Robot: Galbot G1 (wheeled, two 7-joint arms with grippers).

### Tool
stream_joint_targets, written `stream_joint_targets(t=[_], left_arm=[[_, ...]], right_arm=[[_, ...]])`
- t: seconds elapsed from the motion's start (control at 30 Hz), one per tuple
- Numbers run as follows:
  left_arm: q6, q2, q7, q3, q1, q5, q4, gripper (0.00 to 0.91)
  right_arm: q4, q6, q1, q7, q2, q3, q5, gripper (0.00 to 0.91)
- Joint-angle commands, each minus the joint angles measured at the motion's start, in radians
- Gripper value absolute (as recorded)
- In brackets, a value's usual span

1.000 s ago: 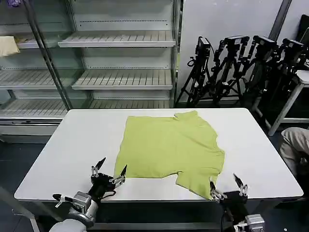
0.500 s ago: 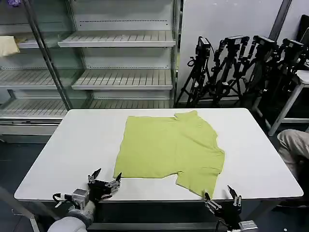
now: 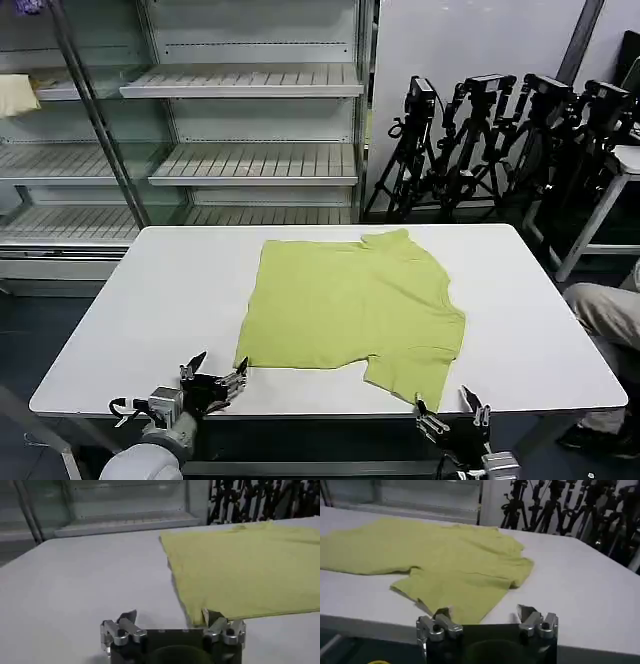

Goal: Fold and organize the clothes.

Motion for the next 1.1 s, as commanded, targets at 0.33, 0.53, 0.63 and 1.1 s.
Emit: stream_joint_targets(t=[0.33, 0.53, 0.63, 1.1], left_arm=[[0.012, -0.010, 0.041, 0.004, -0.001, -0.003, 0.008, 0.010], [0.012, -0.019, 0.043, 0.013, 0.007, 0.000, -0.004, 0.010], [0.012, -0.018, 0.047, 0.013, 0.006, 0.000, -0.011, 0.010], [0.008, -0.035, 0.053, 0.016, -0.100, -0.010, -0.020, 0.010]], right_arm=[[-0.012, -0.036, 0.011, -0.025, -0.001, -0.032, 0.020, 0.000], [-0.015, -0.030, 0.010, -0.042, -0.002, -0.023, 0.044, 0.000], [-0.012, -0.026, 0.011, -0.049, -0.002, -0.022, 0.045, 0.000], [0.019, 0.060, 0.067, -0.065, -0.005, 0.027, 0.043, 0.000]])
